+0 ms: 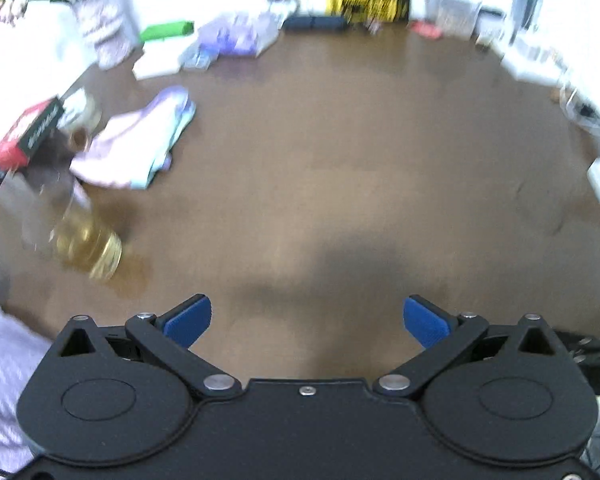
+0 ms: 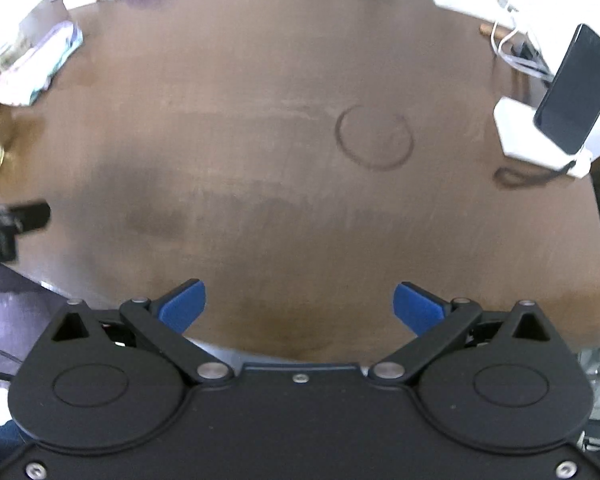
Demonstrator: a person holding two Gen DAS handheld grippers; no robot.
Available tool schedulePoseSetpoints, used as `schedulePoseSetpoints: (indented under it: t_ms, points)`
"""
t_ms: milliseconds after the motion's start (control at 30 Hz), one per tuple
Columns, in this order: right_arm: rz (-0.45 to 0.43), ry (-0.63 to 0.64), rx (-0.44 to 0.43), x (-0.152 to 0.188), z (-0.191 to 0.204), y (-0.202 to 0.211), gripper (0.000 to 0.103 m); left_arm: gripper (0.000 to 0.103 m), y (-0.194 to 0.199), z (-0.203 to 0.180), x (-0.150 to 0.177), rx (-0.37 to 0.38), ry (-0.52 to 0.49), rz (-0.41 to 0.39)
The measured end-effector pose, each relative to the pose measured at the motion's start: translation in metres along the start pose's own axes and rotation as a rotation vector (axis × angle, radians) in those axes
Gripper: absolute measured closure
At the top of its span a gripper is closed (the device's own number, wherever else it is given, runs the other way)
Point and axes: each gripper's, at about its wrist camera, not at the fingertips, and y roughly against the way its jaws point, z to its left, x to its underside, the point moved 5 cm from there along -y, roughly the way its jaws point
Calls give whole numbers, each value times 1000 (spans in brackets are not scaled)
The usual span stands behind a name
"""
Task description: Fold clothes
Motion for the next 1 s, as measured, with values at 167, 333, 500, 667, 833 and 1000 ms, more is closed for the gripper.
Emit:
schedulePoseSetpoints:
  t_ms: [167,333,500,667,833,1000]
  points:
    - [-54,20,5,-20,-9,14,0,0,22,-24,-39,47,89,-39]
    - [-111,35,10,-48,-16,32,0,0,49,-56,-72,36,139,-125]
    - [-147,55,-12,-60,-23,45,0,0,64,-74,-81,53,195,-138]
    - [-159,55,-29,-61,-36,48,0,0,66,-85,-82,19,246,-125]
    - [-138,44,-57,-60,-42,42,0,0,57,-94,-90,-71,182,-93]
    - [-158,79,31,-65,-39,36,0,0,46,-101,-98,-130,138,-78]
